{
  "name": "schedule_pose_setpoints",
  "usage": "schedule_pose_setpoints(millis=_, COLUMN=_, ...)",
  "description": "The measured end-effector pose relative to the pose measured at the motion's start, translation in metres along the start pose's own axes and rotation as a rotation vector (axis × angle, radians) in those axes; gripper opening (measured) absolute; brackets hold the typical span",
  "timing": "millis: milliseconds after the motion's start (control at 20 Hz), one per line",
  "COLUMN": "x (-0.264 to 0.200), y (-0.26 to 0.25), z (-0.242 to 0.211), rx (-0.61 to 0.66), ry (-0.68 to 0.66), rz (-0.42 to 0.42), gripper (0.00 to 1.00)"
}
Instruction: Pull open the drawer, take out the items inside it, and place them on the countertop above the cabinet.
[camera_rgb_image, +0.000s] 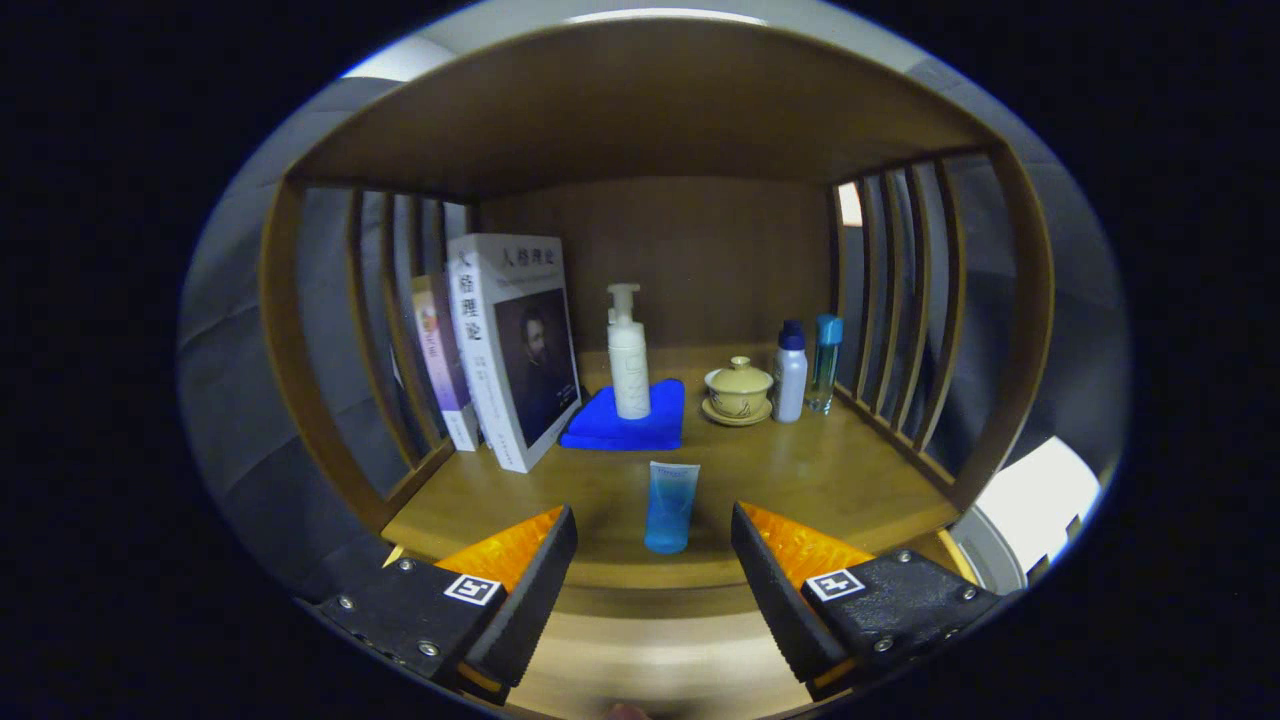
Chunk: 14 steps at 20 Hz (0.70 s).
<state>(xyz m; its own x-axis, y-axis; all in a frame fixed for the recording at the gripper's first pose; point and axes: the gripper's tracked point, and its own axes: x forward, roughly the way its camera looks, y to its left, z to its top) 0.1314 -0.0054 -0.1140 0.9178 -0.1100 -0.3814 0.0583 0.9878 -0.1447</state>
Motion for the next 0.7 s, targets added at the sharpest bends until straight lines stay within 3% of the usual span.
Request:
schedule_pose_setpoints(millis=250, x=-0.072, y=0.028, z=-0.001, rx=-0.021, ry=-0.174, rz=0.030, gripper=0.95)
schedule_pose_setpoints(millis=350, x=-0.097, y=0.029, z=-0.013, rx=-0.030, ry=-0.214, rz=0.003, gripper=0.95)
schedule_pose_setpoints(millis=700, x=-0.164, y=0.042, z=-0.066, rx=-0.023, ry=-0.272, rz=0.027, gripper=0.95)
